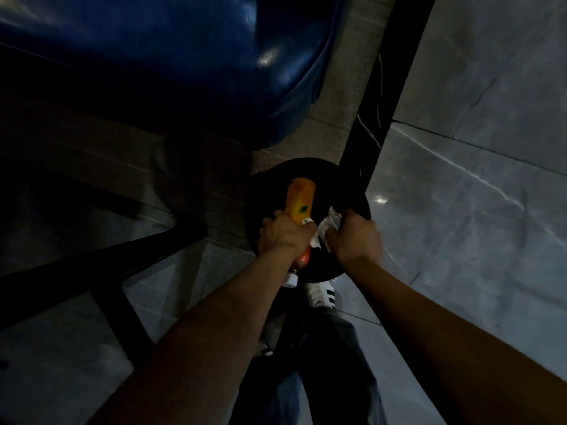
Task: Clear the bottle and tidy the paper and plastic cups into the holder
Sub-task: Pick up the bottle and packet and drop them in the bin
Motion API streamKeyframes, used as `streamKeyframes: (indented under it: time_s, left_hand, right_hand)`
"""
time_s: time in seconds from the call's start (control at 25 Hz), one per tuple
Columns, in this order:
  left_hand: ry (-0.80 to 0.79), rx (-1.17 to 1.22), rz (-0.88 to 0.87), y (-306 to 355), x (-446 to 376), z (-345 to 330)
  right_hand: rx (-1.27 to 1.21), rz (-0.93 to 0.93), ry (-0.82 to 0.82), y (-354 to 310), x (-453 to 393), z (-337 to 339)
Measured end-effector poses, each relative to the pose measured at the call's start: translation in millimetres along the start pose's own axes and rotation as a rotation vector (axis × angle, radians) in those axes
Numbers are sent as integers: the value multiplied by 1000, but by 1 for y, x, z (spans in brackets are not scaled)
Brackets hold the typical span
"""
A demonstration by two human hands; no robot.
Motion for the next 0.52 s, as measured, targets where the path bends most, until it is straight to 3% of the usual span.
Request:
streamKeyframes:
  time_s: [0.36,0.52]
  left_hand:
    - [18,-12,55,-6,-40,-15]
    - [40,62,6,-7,-37,-10]
  right_hand:
    - [71,-6,-21,-7,-22,-38]
    - [27,-17,-121,-1,-22,-41]
Point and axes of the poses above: each hand's wrist, its own x-axis away from the middle knuckle, its own z-axis out of the back of the hand, y = z × x, the point moved 3 cm from there along -x, towards the middle knuckle, and after that the axes turned 2 degrees about x, right-handed, at the moved point
